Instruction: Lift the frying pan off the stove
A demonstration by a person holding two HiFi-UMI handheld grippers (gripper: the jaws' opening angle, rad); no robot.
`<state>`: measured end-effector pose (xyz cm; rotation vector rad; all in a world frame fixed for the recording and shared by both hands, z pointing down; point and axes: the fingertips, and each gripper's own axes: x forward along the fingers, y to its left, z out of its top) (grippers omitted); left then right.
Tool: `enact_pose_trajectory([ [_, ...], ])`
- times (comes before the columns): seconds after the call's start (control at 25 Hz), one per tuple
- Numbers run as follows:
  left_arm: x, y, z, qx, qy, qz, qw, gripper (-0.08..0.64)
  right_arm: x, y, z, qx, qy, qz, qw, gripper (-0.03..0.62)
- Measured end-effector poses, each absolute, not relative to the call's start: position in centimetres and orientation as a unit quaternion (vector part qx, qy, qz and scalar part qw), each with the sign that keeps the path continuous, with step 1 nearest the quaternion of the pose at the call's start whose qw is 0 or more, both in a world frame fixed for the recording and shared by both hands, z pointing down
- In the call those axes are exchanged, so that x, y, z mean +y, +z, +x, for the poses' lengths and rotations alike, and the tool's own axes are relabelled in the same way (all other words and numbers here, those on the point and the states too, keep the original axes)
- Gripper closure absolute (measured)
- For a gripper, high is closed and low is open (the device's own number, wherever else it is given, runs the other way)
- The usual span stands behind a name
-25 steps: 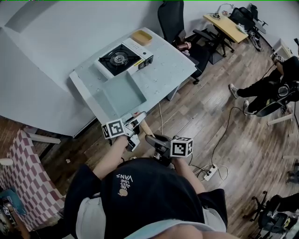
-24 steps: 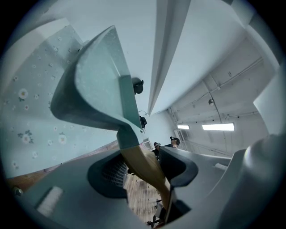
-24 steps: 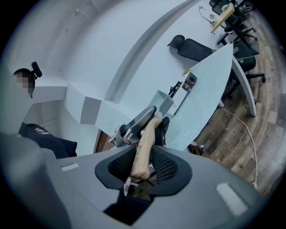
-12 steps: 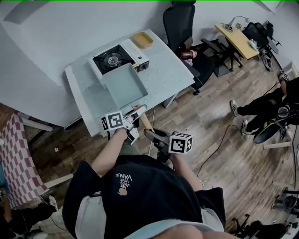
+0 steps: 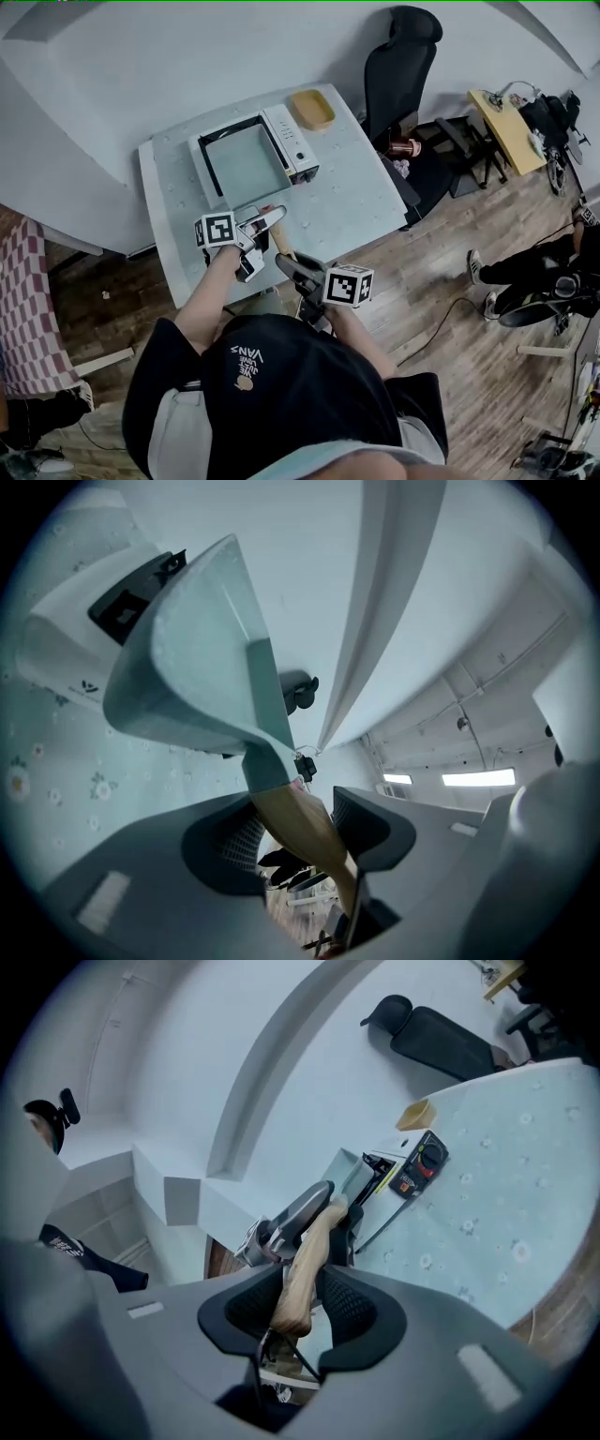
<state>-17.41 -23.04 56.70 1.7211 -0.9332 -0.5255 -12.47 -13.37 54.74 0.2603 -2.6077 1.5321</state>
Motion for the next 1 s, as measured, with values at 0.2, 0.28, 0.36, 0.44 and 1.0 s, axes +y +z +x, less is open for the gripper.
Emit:
enact_pose_trajectory([
  [0.2, -27.4, 58.1, -21.1, -0.419, -0.229, 0.688, 0.546, 0.342, -18.1, 55.5, -15.8, -0.849, 0.517, 0.061, 0.090, 0.453],
  [0.28, -28.4, 58.6, -22.4, -0.424, -0.229, 0.683, 0.549, 0.342, -19.3, 55.8, -16.9, -0.847, 0.519, 0.055, 0.098, 0.453],
  [0.36, -29.7, 58.8, -23.4, -0.421, -0.228, 0.685, 0.549, 0.342, -20.6, 55.9, -17.8, -0.849, 0.517, 0.053, 0.097, 0.454],
  [0.44, -30.7, 58.8, -23.9, -0.414, -0.224, 0.690, 0.550, 0.342, -21.5, 56.0, -18.5, -0.848, 0.520, 0.049, 0.092, 0.456],
  [1.0, -11.8, 60.8, -22.6, -0.657, -0.488, 0.423, 0.388, 0.264, -19.9, 59.8, -8.2, -0.793, 0.510, -0.199, 0.267, 0.362],
])
